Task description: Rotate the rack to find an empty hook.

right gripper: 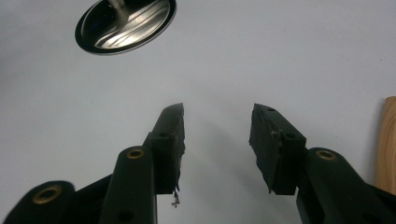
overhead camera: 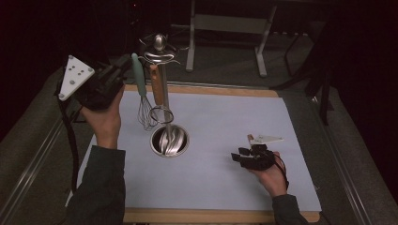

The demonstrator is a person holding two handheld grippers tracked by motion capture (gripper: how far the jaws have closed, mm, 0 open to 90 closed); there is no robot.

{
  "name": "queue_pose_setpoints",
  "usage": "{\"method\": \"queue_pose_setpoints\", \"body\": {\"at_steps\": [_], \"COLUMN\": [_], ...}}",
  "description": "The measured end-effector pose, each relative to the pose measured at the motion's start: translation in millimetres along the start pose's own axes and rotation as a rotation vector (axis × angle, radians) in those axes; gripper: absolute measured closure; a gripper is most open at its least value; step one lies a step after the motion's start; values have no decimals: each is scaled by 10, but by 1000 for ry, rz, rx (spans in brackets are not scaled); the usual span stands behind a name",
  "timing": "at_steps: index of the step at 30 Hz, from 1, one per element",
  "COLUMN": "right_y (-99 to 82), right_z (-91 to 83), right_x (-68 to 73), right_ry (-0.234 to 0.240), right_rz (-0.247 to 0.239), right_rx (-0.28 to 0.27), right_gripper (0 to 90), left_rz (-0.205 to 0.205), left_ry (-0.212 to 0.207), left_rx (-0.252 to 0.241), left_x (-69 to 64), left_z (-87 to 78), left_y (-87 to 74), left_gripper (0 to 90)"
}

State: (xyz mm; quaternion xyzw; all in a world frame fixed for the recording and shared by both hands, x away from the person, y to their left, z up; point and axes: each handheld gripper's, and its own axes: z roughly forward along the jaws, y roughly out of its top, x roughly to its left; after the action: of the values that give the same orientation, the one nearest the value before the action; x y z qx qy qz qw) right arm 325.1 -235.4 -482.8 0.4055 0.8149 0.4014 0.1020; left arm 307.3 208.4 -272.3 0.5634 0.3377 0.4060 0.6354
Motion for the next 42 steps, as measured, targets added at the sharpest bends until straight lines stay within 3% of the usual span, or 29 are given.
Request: {"method": "queue_pose_setpoints", "body": {"at_steps": [17, 42], "right_y": [-7, -12], "right_z": [1, -28], "right_x": [-6, -29], "right_ry": [-1, -8], "right_rz": [5, 9], "right_rx": [3, -4], "right_gripper": [549, 549], "left_rz": [26, 28], "left_ry": [30, 63], "left_rx": [43, 91], "left_x": [72, 168], "left_z": [115, 296], "left_y": [42, 76], "left_gripper": [896, 897]}}
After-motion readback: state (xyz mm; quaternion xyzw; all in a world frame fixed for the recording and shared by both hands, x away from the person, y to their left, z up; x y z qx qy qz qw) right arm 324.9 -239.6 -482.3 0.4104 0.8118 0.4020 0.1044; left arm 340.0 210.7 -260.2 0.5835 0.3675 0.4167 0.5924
